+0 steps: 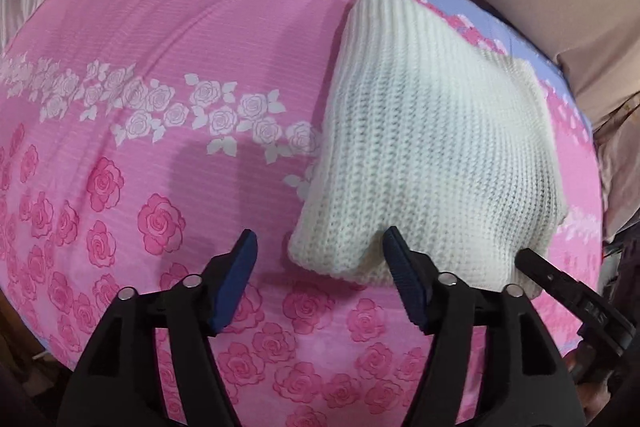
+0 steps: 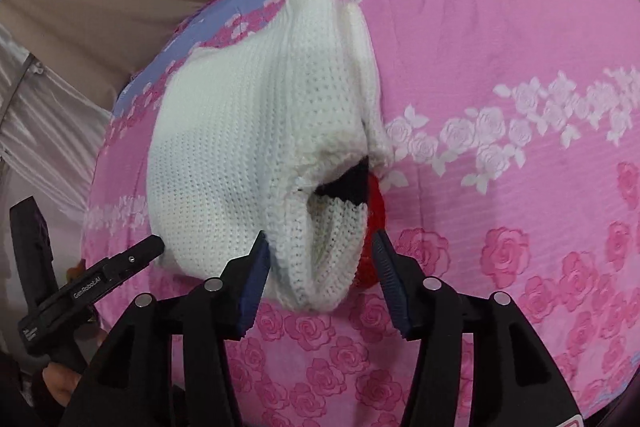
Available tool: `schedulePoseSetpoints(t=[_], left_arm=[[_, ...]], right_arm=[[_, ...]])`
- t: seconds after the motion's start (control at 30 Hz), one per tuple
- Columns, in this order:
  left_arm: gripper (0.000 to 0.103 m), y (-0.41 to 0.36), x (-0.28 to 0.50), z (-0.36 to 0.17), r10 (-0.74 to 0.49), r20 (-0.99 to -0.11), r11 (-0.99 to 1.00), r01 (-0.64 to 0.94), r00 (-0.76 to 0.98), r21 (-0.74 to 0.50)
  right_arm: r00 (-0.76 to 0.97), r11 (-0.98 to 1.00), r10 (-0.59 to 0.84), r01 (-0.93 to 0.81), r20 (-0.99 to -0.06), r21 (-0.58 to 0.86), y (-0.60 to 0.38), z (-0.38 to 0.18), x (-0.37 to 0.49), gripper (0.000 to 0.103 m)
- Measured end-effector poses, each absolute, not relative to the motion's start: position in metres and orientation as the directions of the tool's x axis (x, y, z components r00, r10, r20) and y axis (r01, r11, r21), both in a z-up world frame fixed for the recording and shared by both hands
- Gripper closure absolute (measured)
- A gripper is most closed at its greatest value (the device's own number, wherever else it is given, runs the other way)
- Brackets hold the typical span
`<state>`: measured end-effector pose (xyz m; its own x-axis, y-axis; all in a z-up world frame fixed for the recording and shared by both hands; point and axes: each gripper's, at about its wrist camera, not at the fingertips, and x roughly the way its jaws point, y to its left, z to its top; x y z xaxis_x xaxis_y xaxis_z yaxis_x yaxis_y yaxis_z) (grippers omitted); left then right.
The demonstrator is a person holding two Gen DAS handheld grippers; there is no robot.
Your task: Fold small clothes
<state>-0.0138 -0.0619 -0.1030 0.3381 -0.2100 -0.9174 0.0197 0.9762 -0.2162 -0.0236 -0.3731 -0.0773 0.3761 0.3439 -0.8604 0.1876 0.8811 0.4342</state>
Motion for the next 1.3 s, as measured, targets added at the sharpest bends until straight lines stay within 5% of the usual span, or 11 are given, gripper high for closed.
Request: schedulePoseSetpoints(t=[0.1,0.2,0.3,0.4,0.57,0.73,0.83,1.3], left_arm=[[0.052,-0.062,-0.015,-0.104,-0.215,-0.919,0.975,0.029,0.33,-0.218],[0.052,-0.063,-0.015,-0.108,-0.205,-0.923,0.978,0.032,0.327,-0.206],[0.051,-0.067,-0.014,-0.116,-0.195,-0.931,0.98,0.027,0.307,-0.197],[0.05,-0.069,-0.016,-0.113,-0.179,-0.932,0.984,0.039,0.317,-0.176],[0.039,-0.075,-0.028,-0.097,-0.132,-0.924,0.991,0.046,0.358,-0.124],[0.023,-0.092,-0.047,-0.075,-0.082,-0.896,0.995,0.091,0.436,-0.047],[0.015,-0.099,-0.052,-0.065,-0.062,-0.874,0.995,0.098,0.481,-0.017],[0.015,-0.115,-0.075,-0.076,0.001,-0.876,0.988,0.133,0.482,0.074]], right_arm=[[0.438,0.852,0.361,0.204,-0.823,0.483,-0.382,-0.06,-0.033,0.091],[0.515,0.907,0.281,0.131,-0.809,0.399,-0.384,-0.023,-0.042,0.092],[0.388,0.935,0.243,0.151,-0.889,0.322,-0.381,-0.068,-0.032,0.091],[0.402,0.901,0.276,0.209,-0.873,0.381,-0.387,-0.077,-0.039,0.08],[0.491,0.91,0.198,0.23,-0.848,0.345,-0.392,-0.026,-0.065,0.076],[0.52,0.925,-0.043,0.343,-0.853,0.162,-0.384,0.0,-0.092,0.038],[0.513,0.926,-0.082,0.357,-0.854,0.126,-0.379,-0.002,-0.099,0.034],[0.462,0.955,-0.094,0.291,-0.882,0.051,-0.342,-0.022,-0.108,0.025]])
